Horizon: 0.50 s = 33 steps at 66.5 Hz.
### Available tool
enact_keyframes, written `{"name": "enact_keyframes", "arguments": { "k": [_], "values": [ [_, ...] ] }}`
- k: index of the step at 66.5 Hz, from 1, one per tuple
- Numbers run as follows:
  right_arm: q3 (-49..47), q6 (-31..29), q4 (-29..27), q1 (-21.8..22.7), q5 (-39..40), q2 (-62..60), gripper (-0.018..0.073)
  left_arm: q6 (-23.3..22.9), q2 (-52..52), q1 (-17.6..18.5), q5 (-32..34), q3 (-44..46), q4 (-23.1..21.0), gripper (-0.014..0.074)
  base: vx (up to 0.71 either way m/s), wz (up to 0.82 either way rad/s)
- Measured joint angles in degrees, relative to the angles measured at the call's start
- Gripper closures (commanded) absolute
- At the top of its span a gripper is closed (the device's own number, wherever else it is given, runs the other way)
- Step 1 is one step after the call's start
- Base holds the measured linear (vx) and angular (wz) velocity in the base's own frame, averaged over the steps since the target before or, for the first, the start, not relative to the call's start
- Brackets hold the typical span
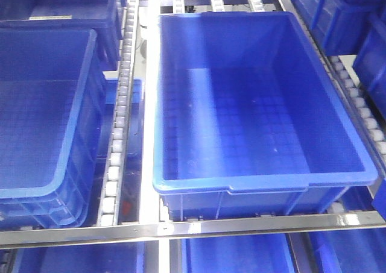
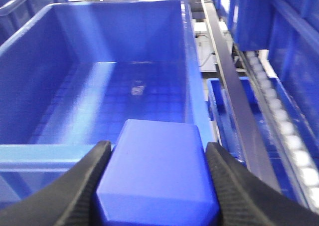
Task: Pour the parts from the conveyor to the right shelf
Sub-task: 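Move the right gripper with the block over the empty blue bin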
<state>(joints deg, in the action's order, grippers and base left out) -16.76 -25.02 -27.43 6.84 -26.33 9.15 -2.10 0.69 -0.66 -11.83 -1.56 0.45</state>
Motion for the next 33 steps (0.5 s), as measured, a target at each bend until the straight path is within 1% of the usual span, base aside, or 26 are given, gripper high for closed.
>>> {"name": "enact_keyframes", "arguments": {
  "k": [33],
  "values": [
    [0.0,0.0,0.0,0.0,0.0,0.0,0.0564,0.0,0.0,0.0,0.0,0.0,0.0,0.0603,0.03,0.08]
  ]
}}
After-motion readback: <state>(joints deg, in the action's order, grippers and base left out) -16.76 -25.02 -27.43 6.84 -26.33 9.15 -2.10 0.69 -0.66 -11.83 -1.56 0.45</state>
